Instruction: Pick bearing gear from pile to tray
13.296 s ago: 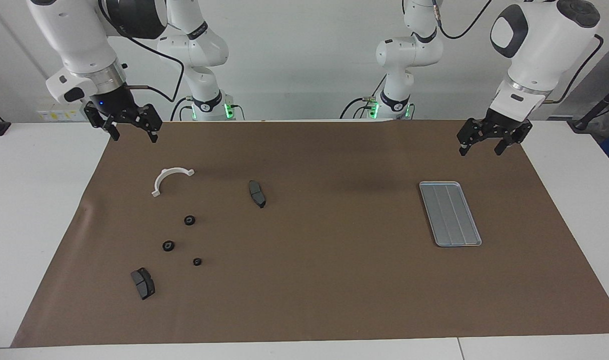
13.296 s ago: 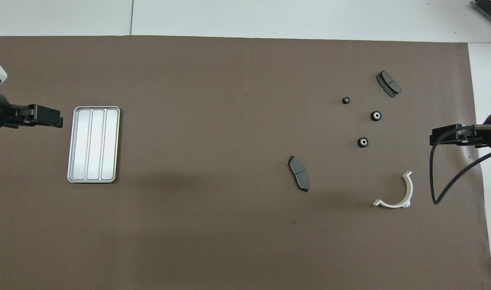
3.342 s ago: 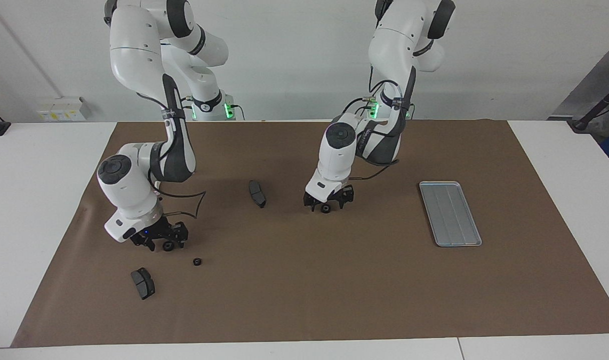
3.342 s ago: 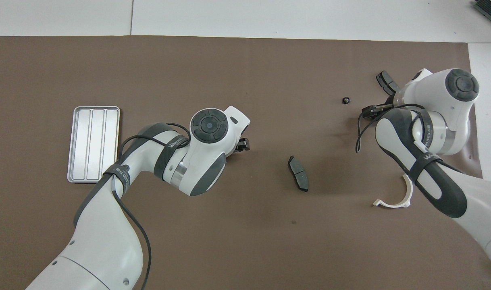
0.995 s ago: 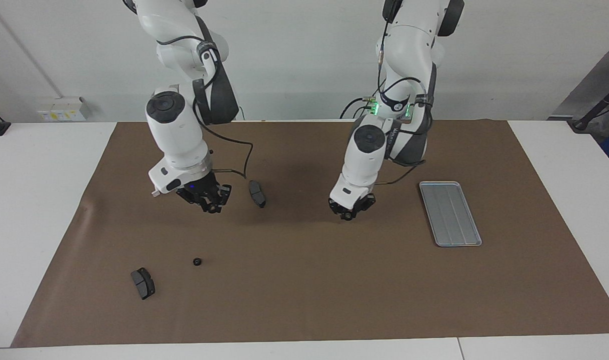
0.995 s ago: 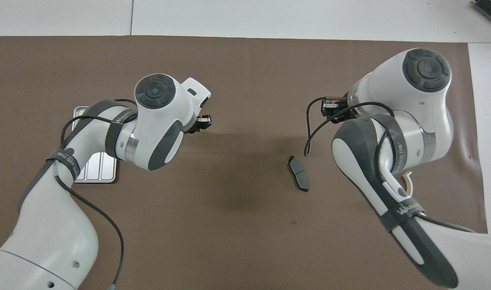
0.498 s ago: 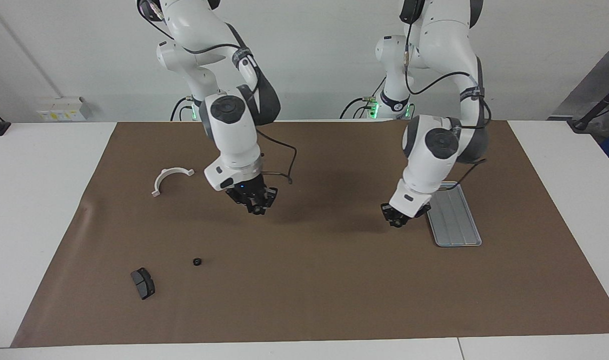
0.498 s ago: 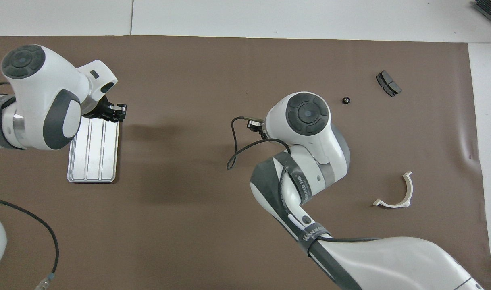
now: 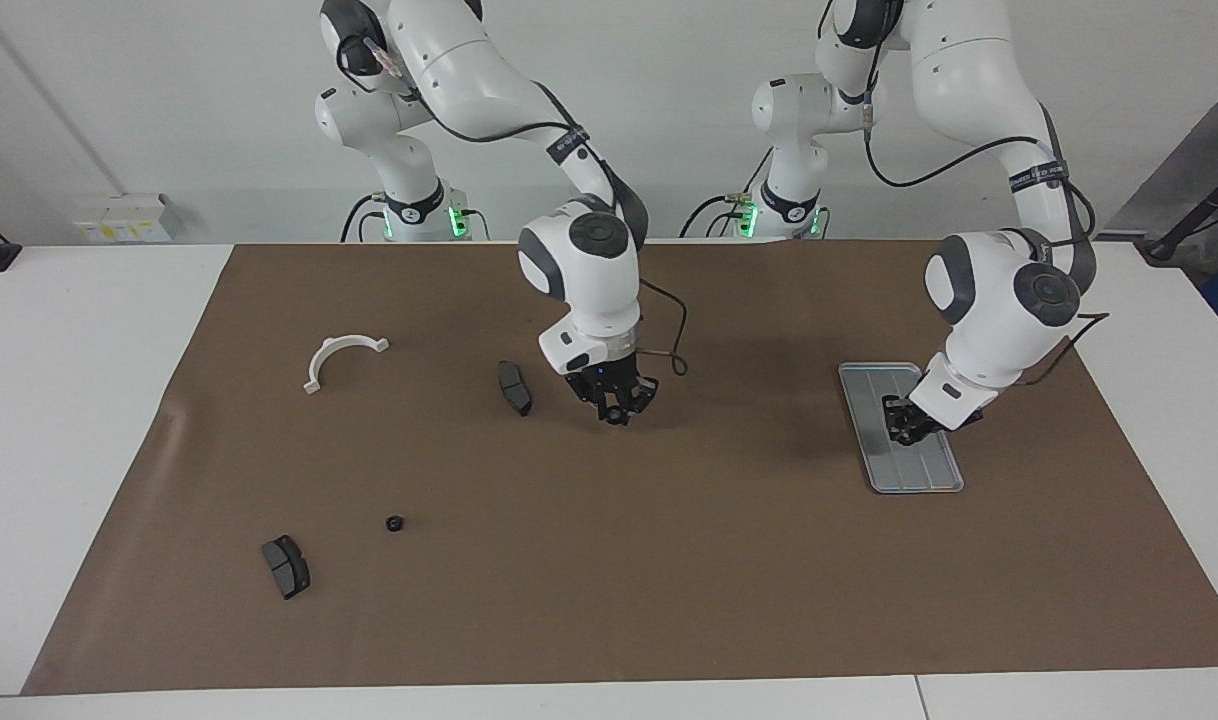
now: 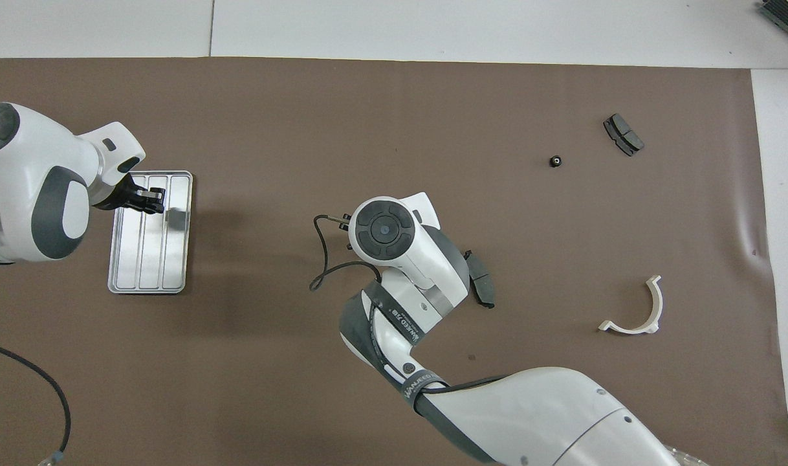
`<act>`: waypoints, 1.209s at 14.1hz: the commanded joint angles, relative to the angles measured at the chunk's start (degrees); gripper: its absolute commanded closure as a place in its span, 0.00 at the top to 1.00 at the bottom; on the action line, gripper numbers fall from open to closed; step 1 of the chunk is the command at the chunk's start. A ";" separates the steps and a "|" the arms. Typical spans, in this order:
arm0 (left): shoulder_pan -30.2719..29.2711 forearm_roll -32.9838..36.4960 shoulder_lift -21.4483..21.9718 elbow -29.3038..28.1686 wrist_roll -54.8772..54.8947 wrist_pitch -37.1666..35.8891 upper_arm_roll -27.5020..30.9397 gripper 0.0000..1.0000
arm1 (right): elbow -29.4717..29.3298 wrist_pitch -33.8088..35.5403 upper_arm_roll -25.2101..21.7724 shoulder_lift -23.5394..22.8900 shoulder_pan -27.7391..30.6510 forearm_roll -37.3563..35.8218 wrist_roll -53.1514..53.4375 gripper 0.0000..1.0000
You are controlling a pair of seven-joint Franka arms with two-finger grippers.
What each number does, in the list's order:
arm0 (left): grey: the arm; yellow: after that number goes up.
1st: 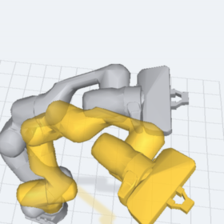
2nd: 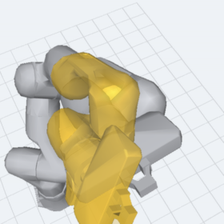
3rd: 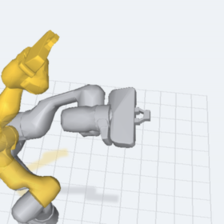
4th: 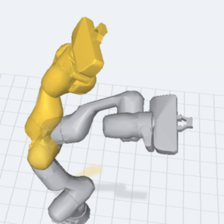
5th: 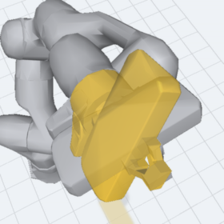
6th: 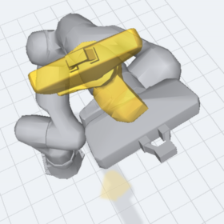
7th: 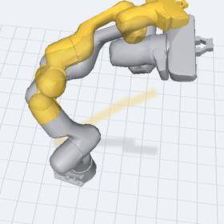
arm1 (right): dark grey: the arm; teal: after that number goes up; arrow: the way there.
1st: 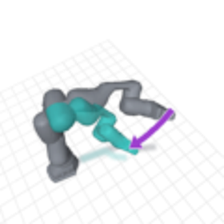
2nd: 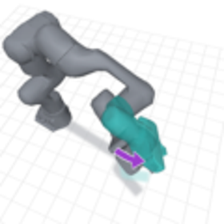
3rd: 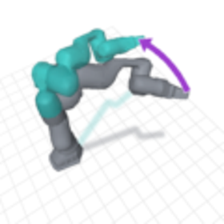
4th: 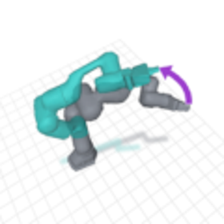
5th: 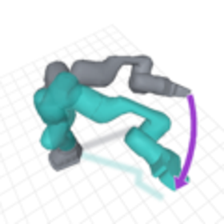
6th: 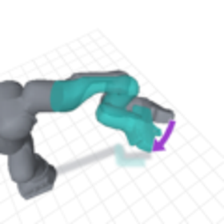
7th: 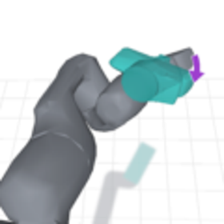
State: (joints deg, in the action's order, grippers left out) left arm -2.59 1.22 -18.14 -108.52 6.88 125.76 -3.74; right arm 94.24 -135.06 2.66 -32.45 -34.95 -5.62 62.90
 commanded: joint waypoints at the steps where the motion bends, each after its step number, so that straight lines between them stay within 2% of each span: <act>1: 0.04 -0.08 3.29 -5.04 -0.28 3.52 -0.04 0.05 | -0.90 -1.08 -0.12 -0.42 -0.30 -0.97 2.31 0.19; 2: 0.04 -0.08 3.29 -5.04 -0.20 3.35 -0.04 0.17 | -0.90 -1.08 -0.12 -0.42 -0.30 -0.97 2.31 0.81; 3: 0.04 -0.08 3.29 -5.04 -0.11 3.35 -0.04 0.36 | -0.82 -0.73 -0.20 -0.34 -0.64 -1.06 2.40 1.00; 4: 0.13 -0.08 3.29 -4.86 -0.11 3.35 -0.04 0.59 | -0.99 0.49 -0.29 -0.25 -0.73 -1.67 2.40 1.00; 5: 0.39 -0.08 3.20 -4.78 -0.28 3.61 -0.04 0.77 | -1.25 2.42 -0.29 -0.16 -0.74 -3.50 2.49 1.00; 7: 0.74 -0.08 3.02 -4.34 -0.46 3.61 -0.04 0.80 | -1.08 4.19 -0.55 1.15 -0.04 -6.24 2.40 1.00; 10: 1.09 -0.08 2.67 -2.85 -2.03 3.61 -0.48 0.81 | -0.12 6.65 -0.73 6.85 5.22 -6.34 -3.28 1.00; 13: 7.58 -0.08 2.23 -0.56 -14.74 3.34 -0.39 0.81 | 0.33 10.95 -0.64 10.38 11.99 -6.07 -17.77 1.00; 17: 16.54 -0.08 2.14 0.67 -27.78 3.52 -0.39 0.81 | 0.24 11.58 -0.38 10.83 21.30 -4.15 -41.65 1.00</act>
State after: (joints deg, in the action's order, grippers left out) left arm 10.71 1.13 -16.58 -107.99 -17.11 128.77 -5.02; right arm 93.18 -122.98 1.13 -22.00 -17.50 -10.68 30.46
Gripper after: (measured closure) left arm 0.185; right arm 0.000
